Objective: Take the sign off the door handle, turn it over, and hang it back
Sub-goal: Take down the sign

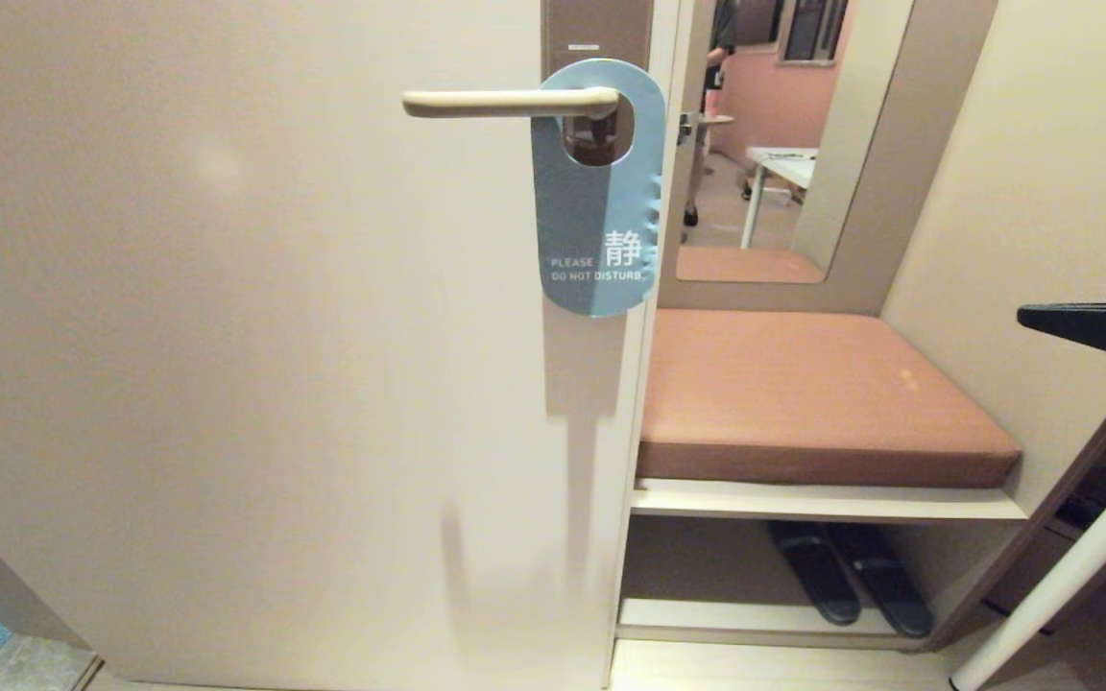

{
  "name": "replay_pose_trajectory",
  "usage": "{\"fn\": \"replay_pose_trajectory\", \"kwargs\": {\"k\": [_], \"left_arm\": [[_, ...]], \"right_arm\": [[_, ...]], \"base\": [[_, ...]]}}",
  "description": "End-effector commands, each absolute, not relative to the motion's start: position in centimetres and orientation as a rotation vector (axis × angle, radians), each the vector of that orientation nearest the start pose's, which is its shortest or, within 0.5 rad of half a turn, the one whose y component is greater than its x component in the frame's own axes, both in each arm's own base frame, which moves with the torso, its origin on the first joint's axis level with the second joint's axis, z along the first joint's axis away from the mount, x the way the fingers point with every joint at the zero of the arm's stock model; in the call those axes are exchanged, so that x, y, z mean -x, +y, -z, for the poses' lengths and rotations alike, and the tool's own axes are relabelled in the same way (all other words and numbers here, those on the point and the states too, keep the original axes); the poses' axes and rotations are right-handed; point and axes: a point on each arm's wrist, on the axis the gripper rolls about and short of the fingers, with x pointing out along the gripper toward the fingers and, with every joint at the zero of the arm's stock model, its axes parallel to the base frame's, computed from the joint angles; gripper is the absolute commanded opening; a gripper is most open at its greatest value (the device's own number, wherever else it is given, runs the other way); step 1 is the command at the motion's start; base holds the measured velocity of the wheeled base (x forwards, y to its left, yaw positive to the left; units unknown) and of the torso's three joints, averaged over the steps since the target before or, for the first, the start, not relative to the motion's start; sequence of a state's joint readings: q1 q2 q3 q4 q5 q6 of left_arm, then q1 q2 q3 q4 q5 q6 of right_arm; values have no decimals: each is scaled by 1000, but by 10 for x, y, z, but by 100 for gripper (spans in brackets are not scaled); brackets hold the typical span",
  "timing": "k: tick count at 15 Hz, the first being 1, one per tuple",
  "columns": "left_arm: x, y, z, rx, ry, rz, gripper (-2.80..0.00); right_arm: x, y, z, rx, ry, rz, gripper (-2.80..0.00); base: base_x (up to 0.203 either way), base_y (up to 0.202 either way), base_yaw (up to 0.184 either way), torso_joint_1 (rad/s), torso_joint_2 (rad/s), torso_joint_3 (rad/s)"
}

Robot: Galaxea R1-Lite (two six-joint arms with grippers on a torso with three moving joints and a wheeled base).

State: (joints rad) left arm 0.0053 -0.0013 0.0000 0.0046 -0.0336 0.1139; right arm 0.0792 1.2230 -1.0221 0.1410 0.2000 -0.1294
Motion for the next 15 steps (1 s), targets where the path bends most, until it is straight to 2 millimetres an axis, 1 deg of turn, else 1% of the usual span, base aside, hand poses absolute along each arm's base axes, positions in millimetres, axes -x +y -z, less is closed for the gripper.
{"fn": "replay_pose_trajectory", "kwargs": {"k": [1, 5, 10, 12, 15], "left_arm": [[23, -1, -75, -115, 3, 28, -280], [23, -1, -75, -115, 3, 28, -280], [23, -1, -75, -115, 3, 28, -280], [23, -1, -75, -114, 3, 28, -280], [23, -1, -75, -115, 3, 28, -280]], "right_arm": [[-187, 23, -283, 85, 320, -432, -280], [-199, 30, -283, 44, 273, -734, -280], [-227, 39, -278, 87, 184, -1035, -280], [-240, 42, -277, 107, 164, -1093, -280], [-266, 55, -279, 137, 144, -1139, -280]], "base": [[0, 0, 0, 0, 0, 0], [0, 0, 0, 0, 0, 0], [0, 0, 0, 0, 0, 0], [0, 0, 0, 0, 0, 0], [0, 0, 0, 0, 0, 0]]}}
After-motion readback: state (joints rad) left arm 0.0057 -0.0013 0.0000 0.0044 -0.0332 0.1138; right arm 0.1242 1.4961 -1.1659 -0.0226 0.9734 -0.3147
